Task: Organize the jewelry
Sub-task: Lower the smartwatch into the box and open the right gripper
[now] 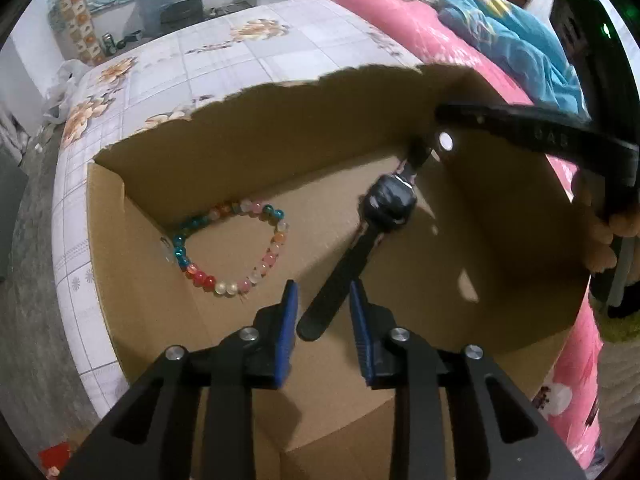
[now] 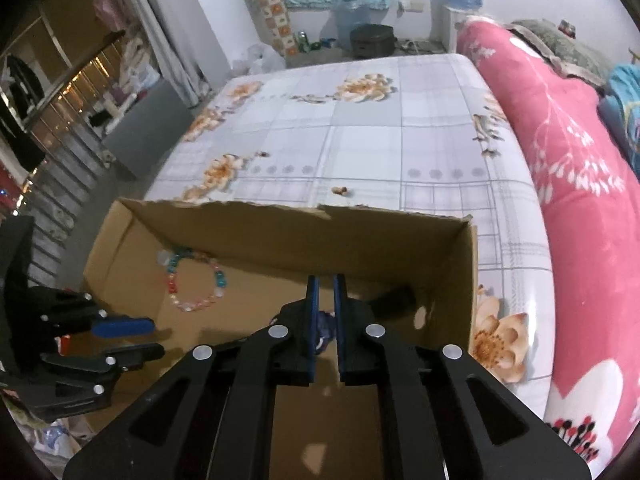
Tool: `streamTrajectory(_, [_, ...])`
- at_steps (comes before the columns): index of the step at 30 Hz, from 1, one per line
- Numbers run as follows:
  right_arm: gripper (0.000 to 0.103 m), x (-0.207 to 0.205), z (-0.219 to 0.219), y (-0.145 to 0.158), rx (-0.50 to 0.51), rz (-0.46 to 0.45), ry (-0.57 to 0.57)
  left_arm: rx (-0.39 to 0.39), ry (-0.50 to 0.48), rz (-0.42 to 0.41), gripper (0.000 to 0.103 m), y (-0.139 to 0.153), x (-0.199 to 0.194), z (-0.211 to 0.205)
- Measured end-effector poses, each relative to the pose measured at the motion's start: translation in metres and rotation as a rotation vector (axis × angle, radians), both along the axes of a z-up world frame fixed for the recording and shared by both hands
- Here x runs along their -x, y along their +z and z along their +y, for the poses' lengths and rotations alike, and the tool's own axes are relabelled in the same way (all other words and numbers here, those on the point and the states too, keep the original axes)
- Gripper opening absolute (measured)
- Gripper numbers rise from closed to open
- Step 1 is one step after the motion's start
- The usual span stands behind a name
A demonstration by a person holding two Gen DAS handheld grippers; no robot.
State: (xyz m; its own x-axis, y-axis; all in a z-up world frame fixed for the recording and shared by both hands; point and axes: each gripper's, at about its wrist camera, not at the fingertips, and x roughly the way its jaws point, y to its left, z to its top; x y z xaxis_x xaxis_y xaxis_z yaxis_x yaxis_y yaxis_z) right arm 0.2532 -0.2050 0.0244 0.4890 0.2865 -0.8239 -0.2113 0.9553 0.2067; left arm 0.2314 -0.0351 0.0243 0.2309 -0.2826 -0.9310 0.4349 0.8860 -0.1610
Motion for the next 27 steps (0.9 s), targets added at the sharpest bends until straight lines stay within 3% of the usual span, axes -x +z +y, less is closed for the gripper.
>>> streamTrajectory(3, [0.018, 0.001, -0.005, 0.007, 0.021, -0.037, -0.014, 0.004, 0.012, -0.019, 0.026, 0.003, 0.001, 0.003])
streamTrajectory(8, [0.018, 0.008, -0.007, 0.015, -0.021, -0.016, 0.03, 0.051, 0.009, -0.146, 0.026, 0.03, 0.018, 0.009])
streamTrajectory(14, [0.019, 0.007, 0.043, -0.021, 0.034, 0.226, 0.211, 0.122, 0.034, -0.348, 0.036, 0.066, 0.056, 0.034])
streamTrajectory(20, [0.015, -0.011, 0.078, -0.073, 0.132, 0.46, 0.249, 0.182, 0.077, -0.422, 0.041, 0.074, 0.094, 0.066])
streamTrajectory(24, [0.015, -0.021, 0.082, -0.081, 0.14, 0.508, 0.222, 0.198, 0.097, -0.452, 0.046, 0.072, 0.112, 0.089])
streamTrajectory(27, [0.015, -0.03, 0.082, -0.081, 0.091, 0.513, 0.183, 0.204, 0.114, -0.456, 0.047, 0.065, 0.12, 0.103])
